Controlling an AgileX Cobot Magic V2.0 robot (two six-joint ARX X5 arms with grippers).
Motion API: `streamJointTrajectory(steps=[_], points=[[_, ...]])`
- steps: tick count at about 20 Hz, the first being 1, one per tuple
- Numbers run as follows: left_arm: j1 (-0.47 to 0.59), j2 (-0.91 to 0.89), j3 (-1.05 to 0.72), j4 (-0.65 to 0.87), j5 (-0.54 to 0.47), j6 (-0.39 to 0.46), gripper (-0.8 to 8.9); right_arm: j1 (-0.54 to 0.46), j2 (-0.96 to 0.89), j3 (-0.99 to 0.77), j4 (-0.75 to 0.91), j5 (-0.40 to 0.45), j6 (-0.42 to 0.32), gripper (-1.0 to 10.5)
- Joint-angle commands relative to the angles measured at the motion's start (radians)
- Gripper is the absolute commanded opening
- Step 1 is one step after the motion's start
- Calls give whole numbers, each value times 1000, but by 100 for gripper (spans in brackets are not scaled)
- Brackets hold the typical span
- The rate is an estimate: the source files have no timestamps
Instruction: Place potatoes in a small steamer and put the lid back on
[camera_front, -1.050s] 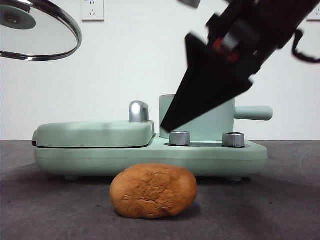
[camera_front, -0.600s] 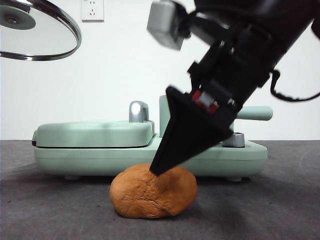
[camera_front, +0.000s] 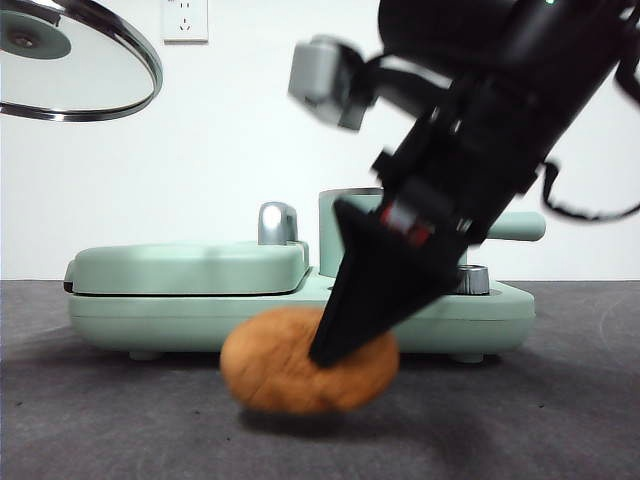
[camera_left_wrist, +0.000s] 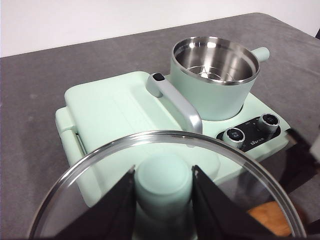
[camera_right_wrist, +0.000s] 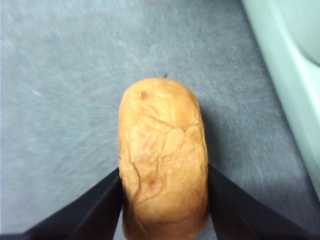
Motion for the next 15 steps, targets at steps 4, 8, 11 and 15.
streamJointTrajectory(steps=[4, 8, 11, 15], points=[[-2, -2, 11, 40, -2, 11, 15, 7, -193, 152, -280, 97, 91, 204], [-2, -2, 11, 42, -2, 18, 15, -19, -236, 396, -550, 253, 192, 204], [-2, -2, 11, 43, -2, 24, 15, -60, -196, 556, -612, 291, 217, 204], [-2, -2, 11, 44, -2, 27, 15, -127, -125, 683, -609, 296, 231, 204]])
